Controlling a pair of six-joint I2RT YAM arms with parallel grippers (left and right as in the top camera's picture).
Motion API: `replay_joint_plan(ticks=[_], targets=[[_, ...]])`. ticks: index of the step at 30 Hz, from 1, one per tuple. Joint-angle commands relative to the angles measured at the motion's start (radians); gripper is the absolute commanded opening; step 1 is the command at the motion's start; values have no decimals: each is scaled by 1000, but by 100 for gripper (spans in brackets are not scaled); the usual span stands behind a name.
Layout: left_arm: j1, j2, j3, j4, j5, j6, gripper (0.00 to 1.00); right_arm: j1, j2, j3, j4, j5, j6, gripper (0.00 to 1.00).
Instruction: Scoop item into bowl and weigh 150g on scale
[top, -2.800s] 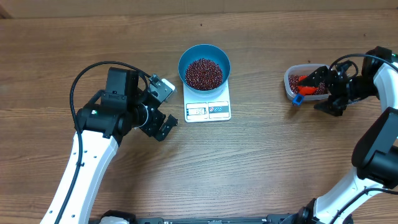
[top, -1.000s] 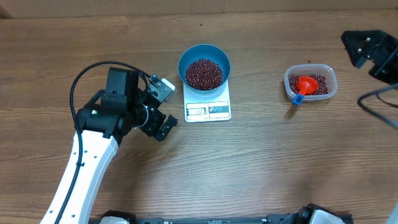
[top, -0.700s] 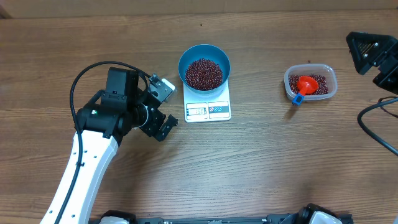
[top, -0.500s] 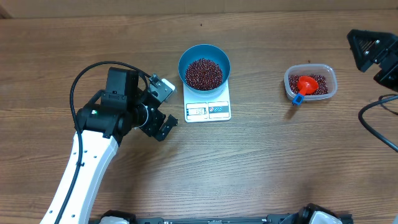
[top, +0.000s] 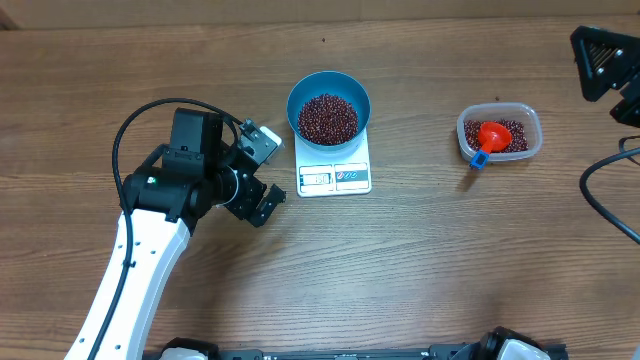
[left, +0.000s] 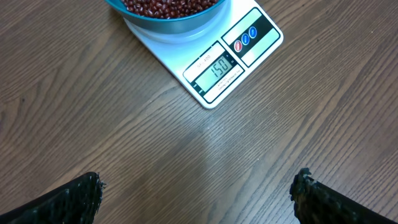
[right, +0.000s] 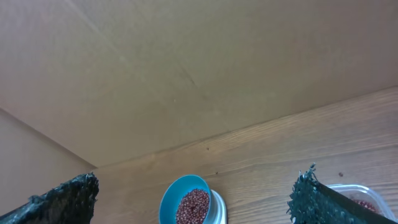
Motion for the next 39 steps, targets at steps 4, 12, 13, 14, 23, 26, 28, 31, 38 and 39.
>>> replay_joint_plan(ticks=[4, 12, 13, 14, 23, 26, 28, 31, 38, 39], targets=[[7, 2, 3, 1, -2, 8, 100, -3, -3, 18, 7, -7, -95, 100], [7, 2, 3, 1, -3, 8, 100, -2, -11, 17, -40, -24, -240, 100], [7, 2, 3, 1, -2, 8, 99, 2, -13, 17, -48, -23, -258, 100], [7, 2, 3, 1, -3, 8, 100, 14, -18, 15, -56, -13, -292, 100], [7, 2, 3, 1, -2, 8, 100, 98, -172, -175, 9, 84, -507, 100], [7, 2, 3, 1, -3, 8, 100, 98, -235, -266, 75, 115, -509, 100], [7, 2, 3, 1, -3, 8, 100, 105, -277, -336, 132, 173, -512, 100], [7, 2, 3, 1, -2, 8, 100, 145, -342, -451, 233, 265, -512, 100], [7, 2, 3, 1, -3, 8, 99, 259, -474, -715, 432, 348, -524, 100], [7, 2, 3, 1, -3, 8, 100, 267, -492, -753, 468, 347, -544, 100]])
